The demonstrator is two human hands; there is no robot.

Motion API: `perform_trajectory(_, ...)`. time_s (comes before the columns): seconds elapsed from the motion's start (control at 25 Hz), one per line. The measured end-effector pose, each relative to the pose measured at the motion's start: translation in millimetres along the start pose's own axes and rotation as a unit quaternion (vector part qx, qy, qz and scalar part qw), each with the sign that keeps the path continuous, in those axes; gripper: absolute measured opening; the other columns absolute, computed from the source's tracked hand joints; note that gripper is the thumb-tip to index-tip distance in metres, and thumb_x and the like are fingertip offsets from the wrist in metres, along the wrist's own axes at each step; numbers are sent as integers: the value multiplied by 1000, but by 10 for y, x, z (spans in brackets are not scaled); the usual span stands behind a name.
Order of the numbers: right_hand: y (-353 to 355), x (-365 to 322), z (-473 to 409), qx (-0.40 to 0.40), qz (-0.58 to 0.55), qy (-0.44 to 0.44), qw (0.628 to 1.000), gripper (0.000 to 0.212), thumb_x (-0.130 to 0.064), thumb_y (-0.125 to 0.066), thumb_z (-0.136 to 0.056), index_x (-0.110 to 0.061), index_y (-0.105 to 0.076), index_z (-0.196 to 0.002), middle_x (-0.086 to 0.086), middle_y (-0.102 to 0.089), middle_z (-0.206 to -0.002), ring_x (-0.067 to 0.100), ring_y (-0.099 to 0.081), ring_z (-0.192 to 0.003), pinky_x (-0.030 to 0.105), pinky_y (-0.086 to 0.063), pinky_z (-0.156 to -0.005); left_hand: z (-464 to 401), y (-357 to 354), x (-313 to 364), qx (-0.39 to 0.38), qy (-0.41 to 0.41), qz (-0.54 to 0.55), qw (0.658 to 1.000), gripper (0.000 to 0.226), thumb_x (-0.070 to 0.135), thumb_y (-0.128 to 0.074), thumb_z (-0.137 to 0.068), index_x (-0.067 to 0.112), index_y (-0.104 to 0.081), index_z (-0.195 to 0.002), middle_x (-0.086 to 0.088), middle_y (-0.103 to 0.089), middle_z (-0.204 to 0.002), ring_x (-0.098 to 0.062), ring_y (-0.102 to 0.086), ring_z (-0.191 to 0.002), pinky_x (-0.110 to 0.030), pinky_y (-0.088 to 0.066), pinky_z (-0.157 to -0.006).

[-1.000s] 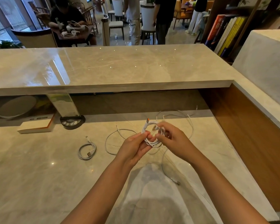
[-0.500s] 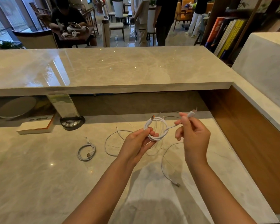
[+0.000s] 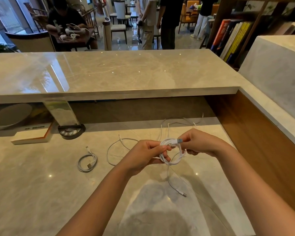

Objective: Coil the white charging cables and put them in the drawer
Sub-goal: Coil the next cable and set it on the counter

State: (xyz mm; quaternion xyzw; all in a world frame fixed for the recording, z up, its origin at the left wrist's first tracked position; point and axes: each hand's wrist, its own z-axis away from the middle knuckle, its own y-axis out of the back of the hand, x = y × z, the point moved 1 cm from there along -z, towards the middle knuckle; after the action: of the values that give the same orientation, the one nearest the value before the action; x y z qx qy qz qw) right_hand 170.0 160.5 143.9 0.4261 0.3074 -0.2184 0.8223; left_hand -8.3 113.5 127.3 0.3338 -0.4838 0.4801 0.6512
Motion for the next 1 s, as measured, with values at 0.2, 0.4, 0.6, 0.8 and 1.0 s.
perform_trajectory(0.2, 39, 68, 6, -150, -99, 51, 982, 26, -4, -51, -92, -14, -75, -95, 9, -46, -60, 11, -30, -47, 20, -27, -45, 16, 76, -96, 8, 35, 87, 996, 19, 9, -50, -94, 5, -67, -87, -10, -68, -77, -15, -70, -71, -24, -58, -67)
perform_trajectory(0.4, -111, 103, -101, -84, -291, 45, 952, 20, -1, -49, -92, 0, -67, -99, 10, -45, -57, 10, -32, -47, 19, -27, -45, -26, 54, -132, 84, -11, 49, 995, 17, 7, -54, -91, 4, -67, -102, -9, -72, -76, -15, -71, -70, -26, -59, -70)
perform_trajectory(0.6, -228, 56, -37, 80, -245, 32, 966, 42, -12, -54, -89, -32, -46, -124, 6, -71, -97, 15, -62, -90, 25, -45, -74, -52, -7, -196, 181, -36, 32, 982, 17, 8, -55, -91, 6, -70, -98, -6, -72, -72, -11, -70, -64, -20, -55, -60)
perform_trajectory(0.8, -430, -41, 53, 214, -5, 127, 969, 61, -19, -64, -86, -34, -34, -137, 1, -70, -78, 14, -65, -68, 24, -49, -59, -41, -120, -228, 150, -29, 41, 987, 17, 8, -53, -92, 8, -70, -95, -7, -71, -72, -9, -69, -61, -17, -53, -57)
perform_trajectory(1.0, -396, -24, 42, 195, 61, 160, 966, 25, -19, -63, -86, -21, -68, -111, -3, -67, -95, 4, -55, -76, 9, -39, -63, -57, 13, -171, 113, -14, -72, 991, 18, 10, -54, -91, 7, -72, -89, -3, -69, -69, -5, -65, -58, -16, -52, -57)
